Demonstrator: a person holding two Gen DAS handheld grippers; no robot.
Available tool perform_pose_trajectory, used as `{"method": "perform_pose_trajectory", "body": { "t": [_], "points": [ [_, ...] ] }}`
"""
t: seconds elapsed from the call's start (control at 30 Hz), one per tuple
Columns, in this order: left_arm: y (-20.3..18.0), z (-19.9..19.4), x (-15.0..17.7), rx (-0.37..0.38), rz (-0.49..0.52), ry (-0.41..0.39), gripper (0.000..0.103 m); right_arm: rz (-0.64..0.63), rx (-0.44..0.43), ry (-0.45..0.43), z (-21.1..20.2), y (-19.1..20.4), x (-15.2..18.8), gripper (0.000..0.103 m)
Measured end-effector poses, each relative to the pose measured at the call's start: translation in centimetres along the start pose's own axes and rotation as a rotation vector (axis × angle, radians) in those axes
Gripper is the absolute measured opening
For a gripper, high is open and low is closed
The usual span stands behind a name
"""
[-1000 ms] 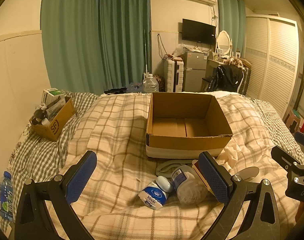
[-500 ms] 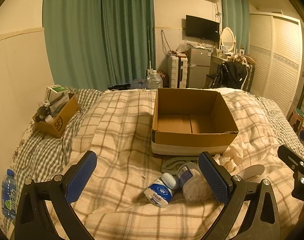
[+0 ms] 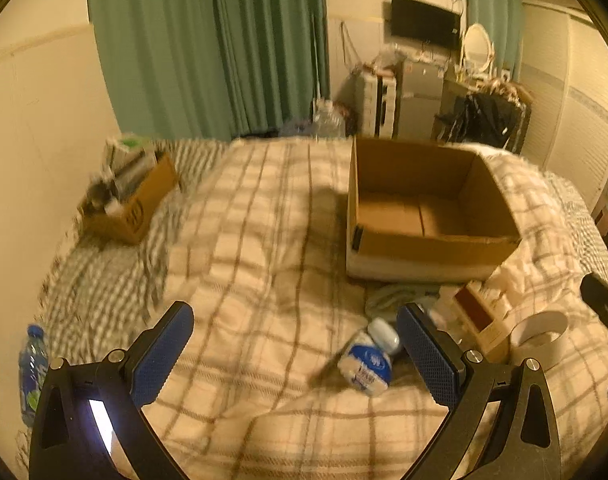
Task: Organize objects
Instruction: 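Grasp the blue tissue pack with the left tool while the right tool grasps the red-and-white box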
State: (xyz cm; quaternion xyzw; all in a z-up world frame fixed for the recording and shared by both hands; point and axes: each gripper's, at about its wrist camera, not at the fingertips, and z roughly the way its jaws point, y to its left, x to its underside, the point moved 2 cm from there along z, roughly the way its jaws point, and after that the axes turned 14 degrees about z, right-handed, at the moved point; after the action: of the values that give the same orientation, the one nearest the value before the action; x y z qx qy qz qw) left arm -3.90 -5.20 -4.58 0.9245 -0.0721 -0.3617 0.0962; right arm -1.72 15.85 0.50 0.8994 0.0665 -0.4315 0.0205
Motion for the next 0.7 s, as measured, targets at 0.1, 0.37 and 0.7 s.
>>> {"method": "perform_pose_trajectory", "body": {
  "t": [0.1, 0.37, 0.7],
  "points": [
    [-1.0, 2.0, 1.2, 0.021, 0.029, 0.057, 0.103, 0.022, -0.027, 0.071, 2.3, 0.5, 1.8, 0.102],
    [-3.6, 5.9, 3.2, 0.048, 0.117, 0.178, 0.103, -0.046, -0.048, 0.247, 7.7, 2.6, 4.7, 0.087],
    [-5.4, 10.4, 4.0, 0.161, 0.135, 0.309, 0.088, 0.02, -0.056, 0.255, 9.3, 1.6, 5.0, 0.033]
  ]
}}
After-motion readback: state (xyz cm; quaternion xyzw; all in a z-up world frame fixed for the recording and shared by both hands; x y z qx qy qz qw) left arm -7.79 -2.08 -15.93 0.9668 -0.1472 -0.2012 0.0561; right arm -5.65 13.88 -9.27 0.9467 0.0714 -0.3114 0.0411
